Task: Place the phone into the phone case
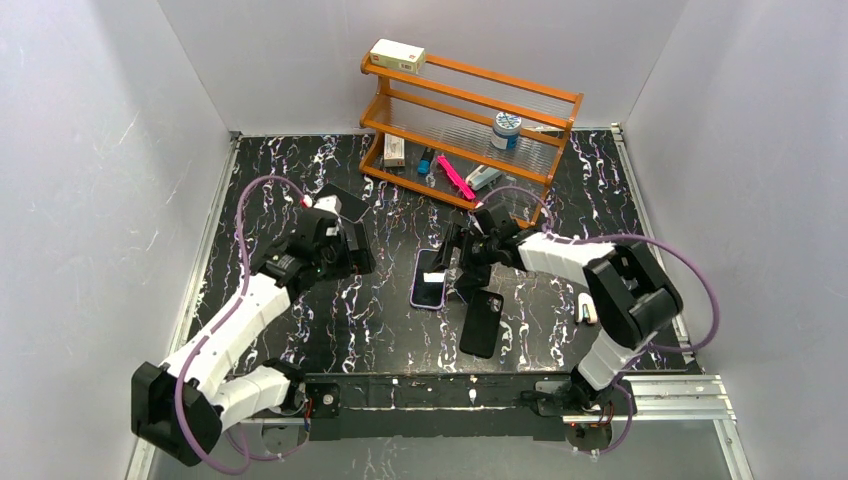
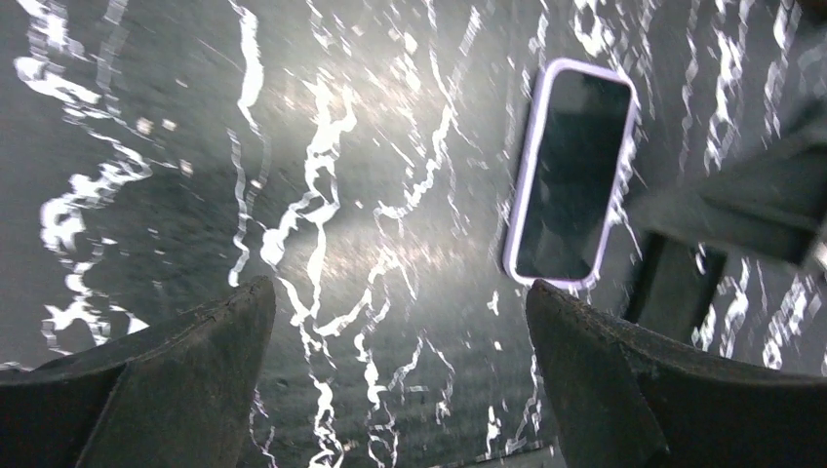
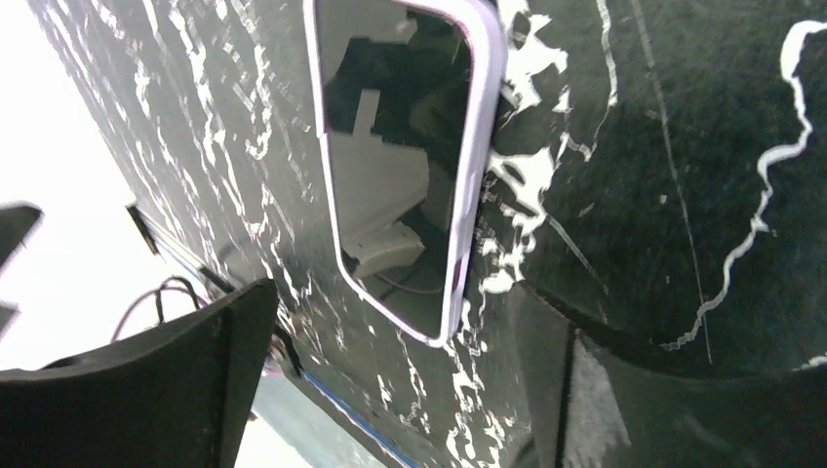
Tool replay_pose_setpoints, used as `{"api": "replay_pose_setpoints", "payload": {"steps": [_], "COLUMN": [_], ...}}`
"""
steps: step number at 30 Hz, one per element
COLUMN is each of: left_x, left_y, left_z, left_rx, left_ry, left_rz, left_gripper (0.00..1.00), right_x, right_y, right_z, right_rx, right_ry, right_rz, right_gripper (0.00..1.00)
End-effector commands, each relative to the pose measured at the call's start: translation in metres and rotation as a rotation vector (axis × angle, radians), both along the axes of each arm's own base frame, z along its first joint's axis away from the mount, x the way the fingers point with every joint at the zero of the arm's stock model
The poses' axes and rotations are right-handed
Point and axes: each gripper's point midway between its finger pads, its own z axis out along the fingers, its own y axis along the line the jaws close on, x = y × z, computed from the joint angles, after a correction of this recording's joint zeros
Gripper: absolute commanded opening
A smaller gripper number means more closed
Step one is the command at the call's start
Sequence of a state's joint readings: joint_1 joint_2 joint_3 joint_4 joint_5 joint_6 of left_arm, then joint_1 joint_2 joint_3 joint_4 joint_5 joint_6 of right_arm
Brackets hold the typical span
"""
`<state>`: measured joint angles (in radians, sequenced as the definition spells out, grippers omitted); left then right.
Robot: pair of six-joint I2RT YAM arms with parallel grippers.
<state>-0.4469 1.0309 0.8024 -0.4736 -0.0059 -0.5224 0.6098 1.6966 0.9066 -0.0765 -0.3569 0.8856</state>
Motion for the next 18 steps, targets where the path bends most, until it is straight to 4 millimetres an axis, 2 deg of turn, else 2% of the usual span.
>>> {"api": "replay_pose_setpoints", "payload": {"steps": [1, 3, 7, 10, 14, 18], "left_x": [0.025, 0.038, 0.069, 0.096, 0.126, 0.144], "left_y": [0.042, 0.051, 0.054, 0.059, 0.066, 0.064], "left_z": [0.008, 0.011, 0.015, 0.015, 0.003, -0.009], "left_rx": [0.207, 0.255, 0.268, 0.28, 0.323, 0.31], "left_ry": [-0.007, -0.008, -0.012, -0.033, -0.082, -0.09], "left_rz": [0.208, 0.283, 0.385, 0.46, 0.563, 0.64], "left_gripper": [0.98, 0.98, 0.98, 0.98, 0.96, 0.95], "right_x": [-0.001, -0.004, -0.014, -0.025, -0.043, -0.056], "right_y": [-0.009, -0.013, -0.022, -0.029, -0.034, -0.042], "right_z": [0.043, 0.058, 0.09, 0.107, 0.128, 0.14], "right_rx": [0.006, 0.014, 0.044, 0.061, 0.123, 0.156], "right_ry": [-0.119, -0.164, -0.248, -0.293, -0.354, -0.398], "right_rz": [0.022, 0.033, 0.05, 0.068, 0.111, 0.115], "right_gripper": [0.99, 0.99, 0.99, 0.99, 0.99, 0.99]}}
